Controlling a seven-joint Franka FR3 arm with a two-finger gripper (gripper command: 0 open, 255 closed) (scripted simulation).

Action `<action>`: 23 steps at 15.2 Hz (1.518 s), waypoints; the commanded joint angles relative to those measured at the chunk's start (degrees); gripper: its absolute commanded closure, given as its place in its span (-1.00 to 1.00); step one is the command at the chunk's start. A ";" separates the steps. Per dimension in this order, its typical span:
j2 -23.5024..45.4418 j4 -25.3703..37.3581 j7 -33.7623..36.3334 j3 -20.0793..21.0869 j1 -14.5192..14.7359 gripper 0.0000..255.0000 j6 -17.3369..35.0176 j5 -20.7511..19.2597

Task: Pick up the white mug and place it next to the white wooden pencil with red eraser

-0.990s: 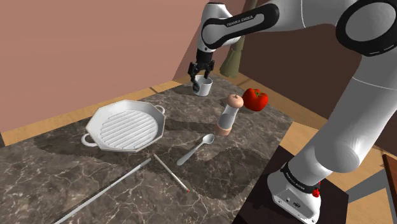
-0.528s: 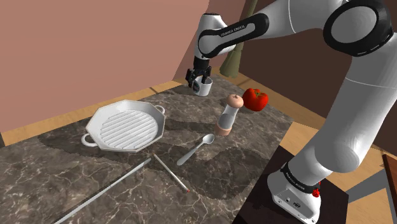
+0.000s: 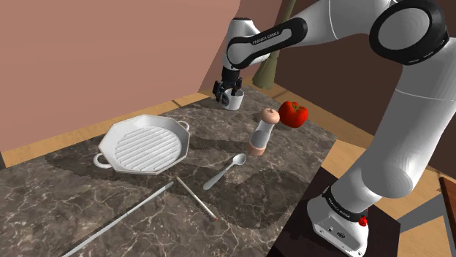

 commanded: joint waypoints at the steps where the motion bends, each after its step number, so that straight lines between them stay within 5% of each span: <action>1: 0.00 0.00 0.00 0.00 0.00 1.00 0.00 0.00; 10: 0.00 0.00 0.00 0.00 0.00 1.00 0.00 0.00; 23: -4.34 4.44 -0.73 0.19 -0.06 1.00 -8.75 0.63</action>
